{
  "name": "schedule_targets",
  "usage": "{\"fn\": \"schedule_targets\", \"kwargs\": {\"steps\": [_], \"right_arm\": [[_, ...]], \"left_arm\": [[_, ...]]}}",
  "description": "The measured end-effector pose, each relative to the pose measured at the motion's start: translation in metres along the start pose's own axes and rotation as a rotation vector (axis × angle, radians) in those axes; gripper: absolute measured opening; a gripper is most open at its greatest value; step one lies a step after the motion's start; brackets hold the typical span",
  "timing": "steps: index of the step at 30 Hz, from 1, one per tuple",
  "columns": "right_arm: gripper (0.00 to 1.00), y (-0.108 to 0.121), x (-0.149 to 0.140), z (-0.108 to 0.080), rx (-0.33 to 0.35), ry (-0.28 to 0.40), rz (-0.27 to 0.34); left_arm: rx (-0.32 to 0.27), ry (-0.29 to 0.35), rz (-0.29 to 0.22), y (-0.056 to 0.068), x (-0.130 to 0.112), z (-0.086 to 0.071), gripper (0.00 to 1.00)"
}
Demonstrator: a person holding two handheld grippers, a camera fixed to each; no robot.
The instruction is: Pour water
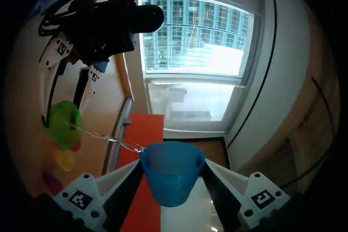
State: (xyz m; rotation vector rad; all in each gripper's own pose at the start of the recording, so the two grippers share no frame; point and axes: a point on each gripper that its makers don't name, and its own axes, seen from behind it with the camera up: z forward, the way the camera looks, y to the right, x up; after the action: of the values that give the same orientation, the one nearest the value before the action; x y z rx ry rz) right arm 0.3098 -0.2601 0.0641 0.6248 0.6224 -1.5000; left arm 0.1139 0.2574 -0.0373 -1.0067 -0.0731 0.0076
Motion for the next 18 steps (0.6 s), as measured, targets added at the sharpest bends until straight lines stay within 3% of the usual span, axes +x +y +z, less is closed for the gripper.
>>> {"fn": "schedule_targets", "kwargs": {"steps": [9, 18], "right_arm": [[0.9, -0.0029, 0.0043, 0.0005, 0.0, -0.001, -0.067], [0.9, -0.0065, 0.0094, 0.0014, 0.001, 0.004, -0.093]], "left_arm": [[-0.001, -0.001, -0.003, 0.0001, -0.0007, 0.0011, 0.84], [-0.004, 0.001, -0.002, 0.0018, 0.001, 0.0012, 0.84]]}}
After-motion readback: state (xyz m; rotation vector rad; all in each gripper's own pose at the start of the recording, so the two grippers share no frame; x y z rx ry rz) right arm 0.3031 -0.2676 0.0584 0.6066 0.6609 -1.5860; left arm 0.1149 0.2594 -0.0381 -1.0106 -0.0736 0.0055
